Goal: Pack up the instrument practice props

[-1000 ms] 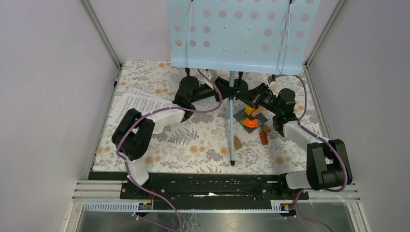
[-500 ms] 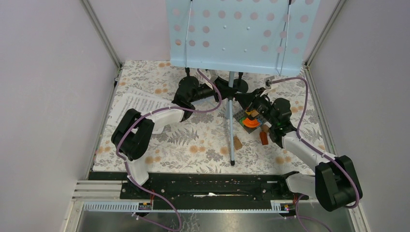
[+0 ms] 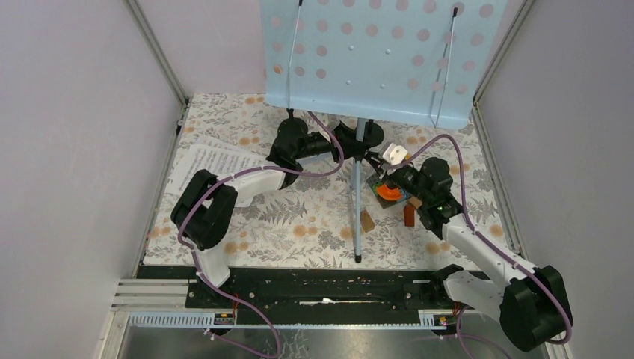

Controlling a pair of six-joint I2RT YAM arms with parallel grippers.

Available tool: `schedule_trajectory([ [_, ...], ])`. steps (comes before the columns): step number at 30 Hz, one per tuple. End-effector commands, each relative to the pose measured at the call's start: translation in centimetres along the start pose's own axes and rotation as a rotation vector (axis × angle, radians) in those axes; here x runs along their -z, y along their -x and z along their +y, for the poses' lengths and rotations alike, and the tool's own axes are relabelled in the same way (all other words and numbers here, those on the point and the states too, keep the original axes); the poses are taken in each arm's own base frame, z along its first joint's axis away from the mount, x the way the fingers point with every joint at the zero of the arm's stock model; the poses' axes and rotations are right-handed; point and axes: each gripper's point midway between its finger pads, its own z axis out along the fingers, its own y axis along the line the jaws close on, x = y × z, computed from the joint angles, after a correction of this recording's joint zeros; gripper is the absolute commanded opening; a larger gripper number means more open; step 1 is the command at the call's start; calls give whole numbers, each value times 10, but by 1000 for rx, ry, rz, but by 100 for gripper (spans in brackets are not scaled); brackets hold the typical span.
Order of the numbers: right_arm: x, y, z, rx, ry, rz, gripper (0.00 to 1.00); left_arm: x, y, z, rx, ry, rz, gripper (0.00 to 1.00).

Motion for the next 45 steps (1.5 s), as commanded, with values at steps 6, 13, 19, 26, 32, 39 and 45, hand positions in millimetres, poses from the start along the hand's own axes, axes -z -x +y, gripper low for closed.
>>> schedule_trajectory([
  [6,34,-1,109,532,577,-55,0,8,-62,9,149,82,151,0],
  [13,37,-11,82,810,512,72,1,8,-63,10,154,84,154,0],
  [19,26,24,38,652,200,77,36,8,-64,10,152,85,155,0],
  [26,44,68,19,350,-84,-157,89,9,-68,12,157,98,166,0],
  [32,67,39,-10,-6,-358,-130,90,9,-69,13,163,102,168,0],
  [39,108,-33,-52,-511,-863,-12,93,8,-67,13,163,100,164,0],
  [45,101,-46,-36,-825,-906,130,100,8,-64,12,159,100,161,0],
])
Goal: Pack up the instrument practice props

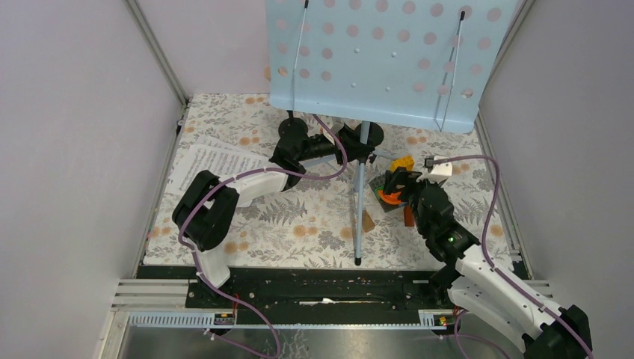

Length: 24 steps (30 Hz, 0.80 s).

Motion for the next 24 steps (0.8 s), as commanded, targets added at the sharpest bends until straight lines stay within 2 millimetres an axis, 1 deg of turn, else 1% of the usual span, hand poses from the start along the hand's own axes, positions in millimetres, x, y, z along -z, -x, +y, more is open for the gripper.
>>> schedule_trajectory([
  [1,4,2,0,-320,-149,122,100,15,-62,21,151,113,156,0],
  [4,4,5,24,-458,-84,174,100,15,-61,20,155,114,156,0],
  [6,5,12,40,-556,-24,181,100,16,-60,20,156,115,155,0],
  [8,7,24,54,-637,43,167,98,15,-60,19,157,112,153,0],
  [12,8,35,69,-749,109,192,94,15,-60,18,167,107,149,0],
  [15,4,29,75,-851,144,274,91,14,-60,17,170,102,148,0],
  [18,-5,20,72,-966,181,332,89,14,-60,17,168,104,148,0],
  [20,-10,15,68,-1043,206,340,86,15,-60,17,167,106,151,0],
  [24,-13,17,63,-1139,258,311,79,15,-61,17,163,108,158,0],
])
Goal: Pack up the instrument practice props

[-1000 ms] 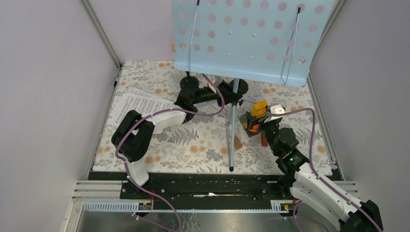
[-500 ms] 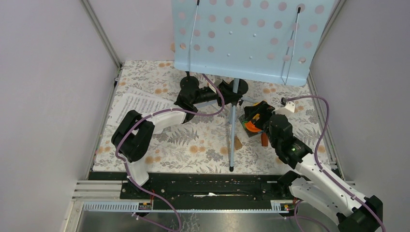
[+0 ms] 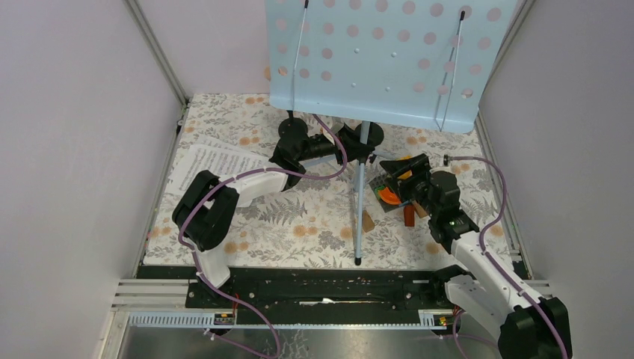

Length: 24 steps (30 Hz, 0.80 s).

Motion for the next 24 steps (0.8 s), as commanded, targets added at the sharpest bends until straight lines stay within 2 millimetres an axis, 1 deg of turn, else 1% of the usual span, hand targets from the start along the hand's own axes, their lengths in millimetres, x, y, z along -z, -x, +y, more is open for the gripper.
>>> schedule_trajectory([
  [1,4,-4,30,-139,168,68,77,15,-60,17,158,109,156,0],
  [3,4,-3,33,-139,179,69,74,15,-61,17,160,108,159,0],
  [8,8,0,52,-109,251,73,71,14,-64,17,167,108,162,0],
  [10,11,1,57,-86,272,65,70,14,-65,17,170,108,164,0],
  [13,11,2,56,-67,272,58,68,14,-66,18,174,109,166,0],
  [16,6,-2,52,-66,264,79,65,13,-67,18,177,106,166,0],
  [19,1,-8,56,-64,286,117,60,13,-68,17,180,105,170,0],
  [24,-3,-13,65,-62,333,161,47,13,-67,17,172,105,172,0],
])
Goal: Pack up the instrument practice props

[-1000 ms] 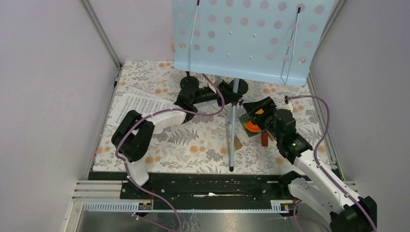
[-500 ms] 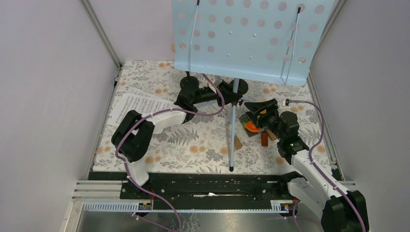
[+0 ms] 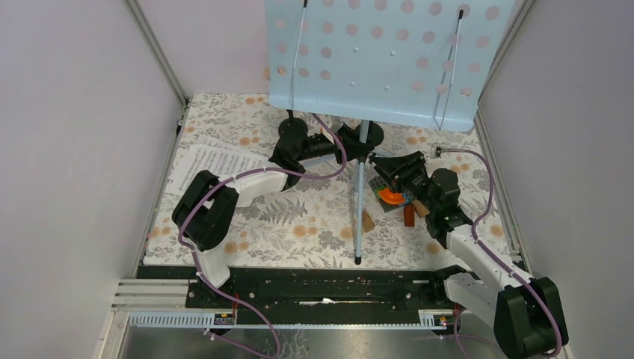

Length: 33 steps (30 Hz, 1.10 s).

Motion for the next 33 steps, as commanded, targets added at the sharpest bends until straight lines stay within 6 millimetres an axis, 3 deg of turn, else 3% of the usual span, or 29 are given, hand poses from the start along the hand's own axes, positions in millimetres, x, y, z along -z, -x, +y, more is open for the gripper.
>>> schedule_trajectory([
  [1,-4,-1,38,42,137,41,44,14,-67,16,172,102,173,0],
  [6,-5,-1,36,72,137,40,30,13,-68,16,174,100,174,0],
  [15,-7,-4,43,114,177,60,38,12,-69,15,182,94,175,0],
  [23,-8,0,48,155,198,40,38,12,-69,15,182,92,176,0],
  [27,-12,1,49,176,201,38,33,12,-70,15,185,91,177,0],
  [29,-16,1,49,188,202,43,26,12,-70,15,185,90,176,0],
  [31,-18,1,51,228,221,44,8,12,-70,15,185,90,175,0],
  [33,-20,2,54,295,238,43,0,12,-70,14,185,88,176,0],
])
